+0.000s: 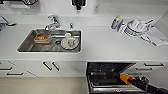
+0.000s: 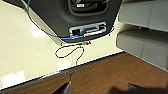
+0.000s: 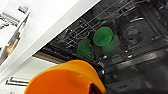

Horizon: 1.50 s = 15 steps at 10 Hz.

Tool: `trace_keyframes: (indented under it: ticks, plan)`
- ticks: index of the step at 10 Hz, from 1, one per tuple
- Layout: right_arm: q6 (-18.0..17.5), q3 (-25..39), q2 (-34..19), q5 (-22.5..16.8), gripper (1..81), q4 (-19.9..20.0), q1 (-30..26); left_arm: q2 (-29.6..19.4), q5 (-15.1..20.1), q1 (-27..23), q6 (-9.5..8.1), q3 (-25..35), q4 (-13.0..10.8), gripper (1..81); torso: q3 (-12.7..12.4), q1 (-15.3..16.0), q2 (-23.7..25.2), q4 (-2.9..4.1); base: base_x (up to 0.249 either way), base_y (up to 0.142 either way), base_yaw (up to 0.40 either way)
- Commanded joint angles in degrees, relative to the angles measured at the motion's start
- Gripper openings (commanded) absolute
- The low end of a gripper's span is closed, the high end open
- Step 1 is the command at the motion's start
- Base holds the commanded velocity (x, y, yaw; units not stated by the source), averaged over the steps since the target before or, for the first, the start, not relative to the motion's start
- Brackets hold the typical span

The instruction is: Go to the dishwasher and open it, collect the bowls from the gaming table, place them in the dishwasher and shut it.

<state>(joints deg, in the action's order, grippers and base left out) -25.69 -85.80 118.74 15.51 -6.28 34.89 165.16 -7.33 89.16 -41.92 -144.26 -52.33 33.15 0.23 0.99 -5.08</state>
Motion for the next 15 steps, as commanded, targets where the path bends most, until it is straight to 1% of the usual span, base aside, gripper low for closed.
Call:
trace_keyframes:
  ticks: [1,2,3,4,5,6,7,8,9,10,11,12,13,14,15]
  plan:
    - [-3.1,-6.1,3.2,-5.0,1.0,0.8,-6.8,4.1,3.5,6.2,0.17,-2.0,-0.6,81.1,0.0,0.0,0.0,0.0,0.0,0.0,0.0]
    - [-3.3,-8.8,5.6,-5.0,1.0,0.9,-6.8,6.0,3.7,6.8,0.26,-3.3,-0.7,81.1,0.0,0.0,0.0,0.0,0.0,0.0,0.0]
    - [-4.4,-11.3,7.5,-5.0,1.0,0.8,-6.8,7.6,4.4,7.0,0.26,-4.7,-0.9,81.1,0.0,0.0,0.0,0.0,0.0,0.0,0.0]
    - [-4.8,-13.6,8.9,-5.0,1.0,0.8,-7.2,9.4,7.8,7.1,0.26,-6.0,-1.1,81.1,0.0,0.0,0.0,0.0,0.0,0.0,0.0]
    - [-4.9,-15.2,9.6,-5.0,1.0,0.9,-7.4,10.7,10.5,7.1,0.35,-6.8,-1.2,81.1,0.0,0.0,0.0,0.0,0.0,0.0,0.0]
    - [-5.0,-15.7,10.0,-5.1,81.1,1.0,-8.1,11.3,10.9,7.3,0.35,-7.2,-1.3,81.1,0.0,0.0,0.0,0.0,0.0,0.0,0.0]
    - [-5.9,-15.3,9.7,-6.8,81.1,0.8,-9.3,11.6,10.8,7.4,0.35,-7.2,-1.4,81.1,0.0,0.0,0.0,0.0,0.0,0.0,0.0]
    - [-6.1,-14.5,8.7,-10.3,81.1,1.1,-10.3,12.0,10.9,7.4,0.35,-7.3,-1.4,81.1,0.0,0.0,0.0,0.0,0.0,0.0,0.0]
    - [-6.0,-13.2,7.5,-11.3,81.1,1.2,-10.7,12.0,10.9,7.4,0.35,-7.2,-1.4,81.1,0.0,0.0,0.0,0.0,0.0,0.0,0.0]
    - [-6.0,-10.7,5.2,-14.2,81.1,0.8,-10.2,12.0,10.8,7.1,0.18,-7.3,-1.1,81.1,0.0,0.0,0.0,0.0,0.0,0.0,0.0]
    - [-6.0,-9.0,3.3,-19.0,81.1,0.3,-9.5,11.9,10.9,6.5,0.09,-7.3,-0.7,81.1,0.0,0.0,0.0,0.0,0.0,0.0,0.0]
    - [-5.4,-6.6,-0.3,-26.2,81.1,0.2,-7.0,11.5,10.8,6.0,-0.44,-7.3,-0.4,81.1,0.0,0.0,0.0,0.0,0.0,0.0,0.0]
    - [-5.3,-5.4,-2.4,-27.1,81.1,0.2,-2.9,11.3,10.8,5.7,-0.52,-7.3,-0.2,81.1,0.0,0.0,0.0,0.0,0.0,0.0,0.0]
    - [-5.1,-5.4,-4.2,-27.1,81.1,0.0,2.1,11.0,10.4,5.6,-0.53,-7.3,-0.2,81.1,0.0,0.0,0.0,0.0,0.0,0.0,0.0]
    - [-4.7,-5.4,-5.0,-27.1,81.1,-1.2,6.5,10.9,10.4,5.6,-0.53,-7.3,-0.4,81.1,0.0,0.0,0.0,0.0,0.0,0.0,0.0]
